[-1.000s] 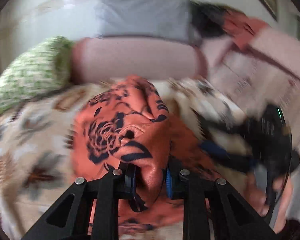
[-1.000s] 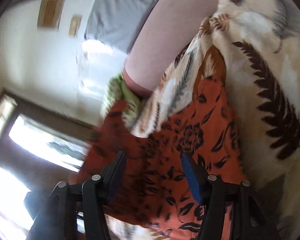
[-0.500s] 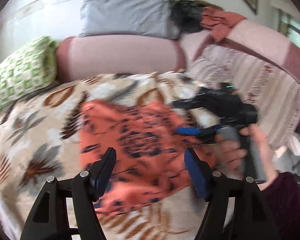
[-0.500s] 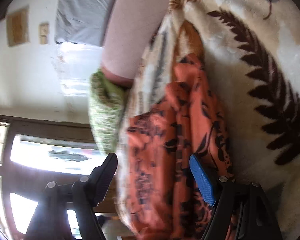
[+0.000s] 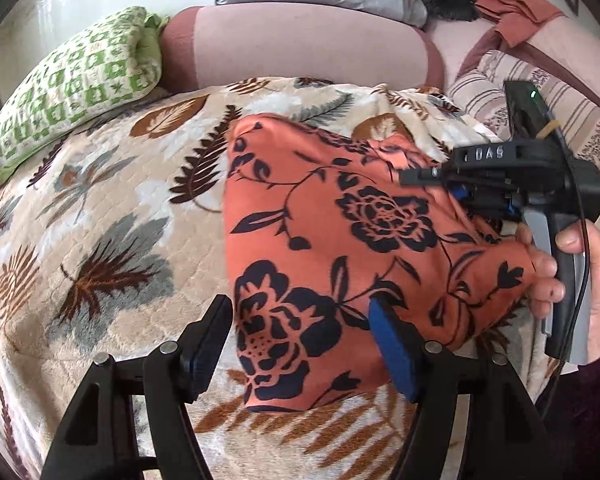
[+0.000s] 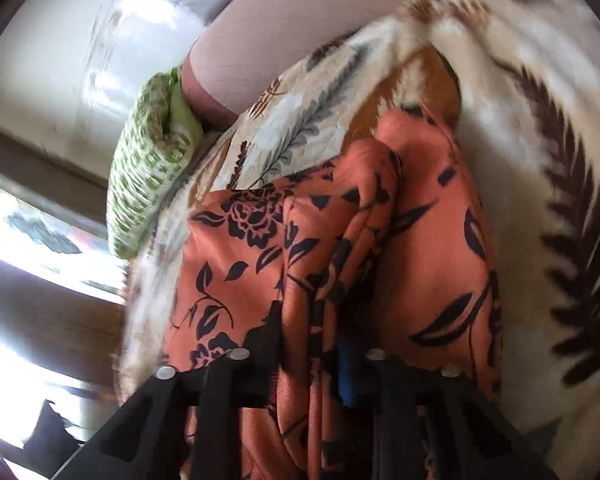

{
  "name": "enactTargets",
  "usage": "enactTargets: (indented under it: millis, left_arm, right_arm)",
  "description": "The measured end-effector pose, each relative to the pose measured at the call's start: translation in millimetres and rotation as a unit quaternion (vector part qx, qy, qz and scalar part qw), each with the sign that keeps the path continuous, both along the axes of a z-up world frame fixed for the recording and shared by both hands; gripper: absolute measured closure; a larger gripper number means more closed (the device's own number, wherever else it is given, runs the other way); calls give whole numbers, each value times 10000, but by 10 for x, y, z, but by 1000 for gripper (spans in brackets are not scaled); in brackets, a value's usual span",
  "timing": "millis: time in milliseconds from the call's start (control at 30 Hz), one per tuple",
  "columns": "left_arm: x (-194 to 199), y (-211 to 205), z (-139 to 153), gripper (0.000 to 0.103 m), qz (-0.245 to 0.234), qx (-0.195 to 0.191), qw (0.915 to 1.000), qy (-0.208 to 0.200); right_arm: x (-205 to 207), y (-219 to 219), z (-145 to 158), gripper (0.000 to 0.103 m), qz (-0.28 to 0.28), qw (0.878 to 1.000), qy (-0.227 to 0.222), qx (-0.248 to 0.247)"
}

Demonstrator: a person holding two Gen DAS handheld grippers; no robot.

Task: Fold small clothes
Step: 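Lift the folded top with the left gripper while the right gripper grasps its opposite corner, then lower the folded top onto the blanket with both grippers, then open the right gripper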

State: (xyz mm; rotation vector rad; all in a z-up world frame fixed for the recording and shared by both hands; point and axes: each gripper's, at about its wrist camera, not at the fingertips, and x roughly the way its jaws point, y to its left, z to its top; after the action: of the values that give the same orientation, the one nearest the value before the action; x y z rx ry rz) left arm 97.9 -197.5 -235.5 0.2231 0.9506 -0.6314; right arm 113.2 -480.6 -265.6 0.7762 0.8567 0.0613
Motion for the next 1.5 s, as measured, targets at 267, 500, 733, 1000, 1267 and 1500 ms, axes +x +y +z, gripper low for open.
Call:
enactTargets:
  millis: [267, 500, 733, 1000, 1267, 1500]
  left_arm:
    - [-35, -397, 141, 32, -370, -215, 9991, -18]
    - [-87, -602, -69, 31, -523, 146, 9983, -213]
    - [-55, -473, 95, 30, -532, -35, 9985, -152]
    - [236, -305, 164, 30, -26, 255, 9993, -263]
    - [278, -203, -104, 30, 173, 426, 9989, 94]
    - [178, -143, 24, 30, 156, 351, 9992, -68]
  right_arm:
    - [-240, -444, 303, 89, -629, 9939, -865, -285]
    - [-247, -675, -164, 86, -599, 9977, 295, -77]
    - [-500, -873, 95, 82, -1065, 9939, -244, -173]
    - [-217, -699, 205, 82, -343, 9973, -645, -122]
    - [11, -748, -299, 83, -8, 9978, 591, 306]
    - [-627, -582, 165, 81, 30, 9999, 84, -101]
